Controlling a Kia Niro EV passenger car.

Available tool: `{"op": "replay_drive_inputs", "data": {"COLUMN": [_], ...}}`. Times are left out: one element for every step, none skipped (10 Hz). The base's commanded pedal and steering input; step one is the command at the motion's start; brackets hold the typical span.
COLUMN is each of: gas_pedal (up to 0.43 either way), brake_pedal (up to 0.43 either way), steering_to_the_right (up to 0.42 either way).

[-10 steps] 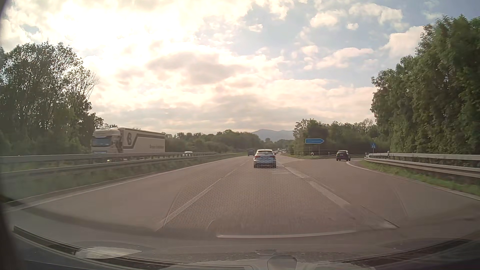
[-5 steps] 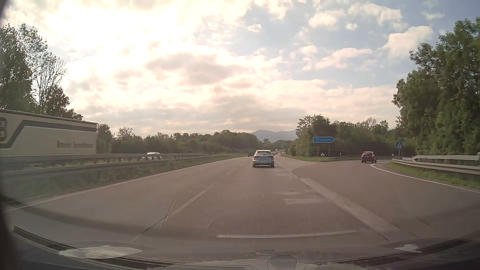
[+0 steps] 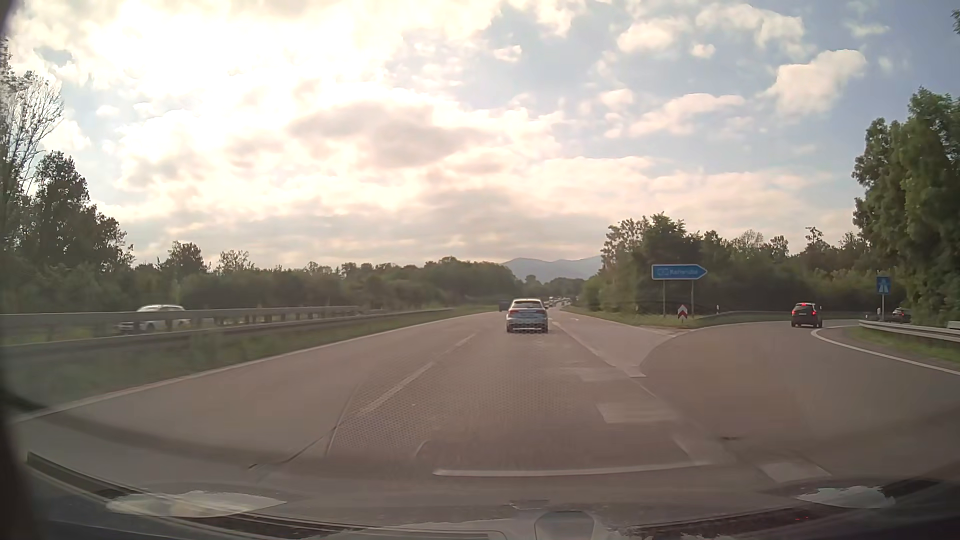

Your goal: Follow the waypoints while adhering to traffic rules and regulations

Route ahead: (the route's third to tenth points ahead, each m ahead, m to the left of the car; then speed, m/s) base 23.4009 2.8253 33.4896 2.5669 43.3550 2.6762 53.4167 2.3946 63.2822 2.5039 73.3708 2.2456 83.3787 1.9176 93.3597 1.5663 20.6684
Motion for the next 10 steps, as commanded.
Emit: {"op": "replay_drive_inputs", "data": {"gas_pedal": [0.177, 0.177, 0.169, 0.169, 0.169, 0.169, 0.169, 0.169, 0.169, 0.169], "brake_pedal": [0.0, 0.0, 0.0, 0.0, 0.0, 0.0, 0.0, 0.0, 0.0, 0.0], "steering_to_the_right": [0.001, 0.001, 0.001, 0.001, 0.001, 0.001, 0.001, 0.001, 0.001, 0.001]}}
